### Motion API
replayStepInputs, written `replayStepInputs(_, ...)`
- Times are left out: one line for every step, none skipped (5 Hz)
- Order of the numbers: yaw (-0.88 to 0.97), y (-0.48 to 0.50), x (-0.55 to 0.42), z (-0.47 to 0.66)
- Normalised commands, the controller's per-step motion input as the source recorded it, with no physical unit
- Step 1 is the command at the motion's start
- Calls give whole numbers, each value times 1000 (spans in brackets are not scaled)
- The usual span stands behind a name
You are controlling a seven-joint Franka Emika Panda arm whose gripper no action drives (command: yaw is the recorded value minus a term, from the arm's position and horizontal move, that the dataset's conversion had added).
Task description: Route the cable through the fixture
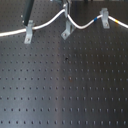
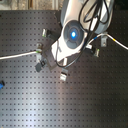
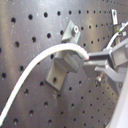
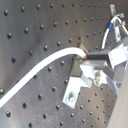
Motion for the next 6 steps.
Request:
replayStepInputs(0,-14,-29,320)
replayStepInputs(37,-49,-56,392)
replayStepInputs(111,-17,-32,222)
replayStepInputs(49,-188,-166,190)
replayStepInputs(3,-75,-146,120)
replayStepInputs(0,-67,-132,173)
